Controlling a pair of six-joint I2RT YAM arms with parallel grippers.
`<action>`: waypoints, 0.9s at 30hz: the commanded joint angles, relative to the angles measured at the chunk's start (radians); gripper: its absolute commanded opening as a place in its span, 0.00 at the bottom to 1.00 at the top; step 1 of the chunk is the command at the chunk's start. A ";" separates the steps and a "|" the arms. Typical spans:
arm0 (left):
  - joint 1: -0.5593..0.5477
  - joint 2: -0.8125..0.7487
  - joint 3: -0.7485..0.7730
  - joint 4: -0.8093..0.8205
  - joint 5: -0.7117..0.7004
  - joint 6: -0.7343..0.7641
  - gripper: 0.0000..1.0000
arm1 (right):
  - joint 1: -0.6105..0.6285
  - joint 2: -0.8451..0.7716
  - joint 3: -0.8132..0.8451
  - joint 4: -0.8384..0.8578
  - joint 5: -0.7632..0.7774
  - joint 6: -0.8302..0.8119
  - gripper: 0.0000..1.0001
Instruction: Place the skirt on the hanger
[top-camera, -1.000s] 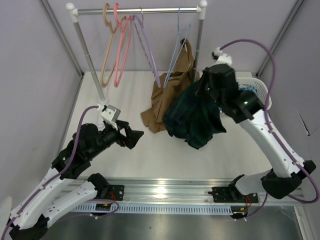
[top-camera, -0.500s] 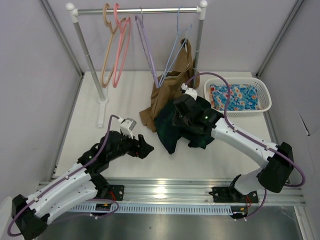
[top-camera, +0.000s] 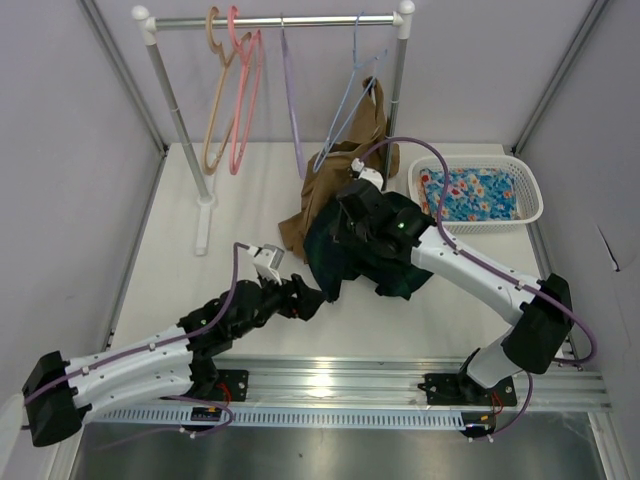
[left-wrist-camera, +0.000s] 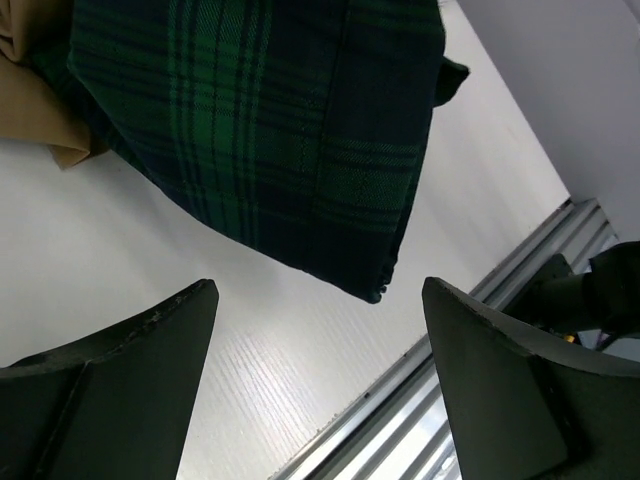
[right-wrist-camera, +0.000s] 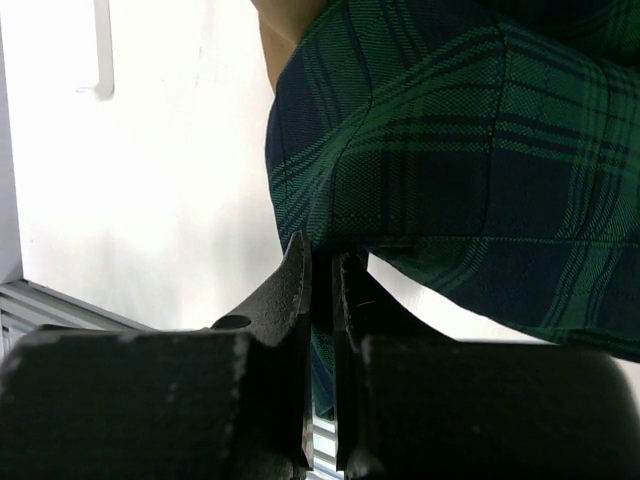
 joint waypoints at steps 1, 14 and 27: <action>-0.032 0.044 0.005 0.098 -0.120 -0.027 0.89 | 0.007 0.014 0.079 0.040 -0.015 0.006 0.00; -0.035 0.108 0.036 0.102 -0.137 -0.020 0.89 | 0.019 0.039 0.119 0.035 -0.024 0.003 0.00; -0.035 0.165 0.080 0.015 -0.273 -0.042 0.65 | 0.048 0.036 0.122 0.026 -0.018 0.015 0.00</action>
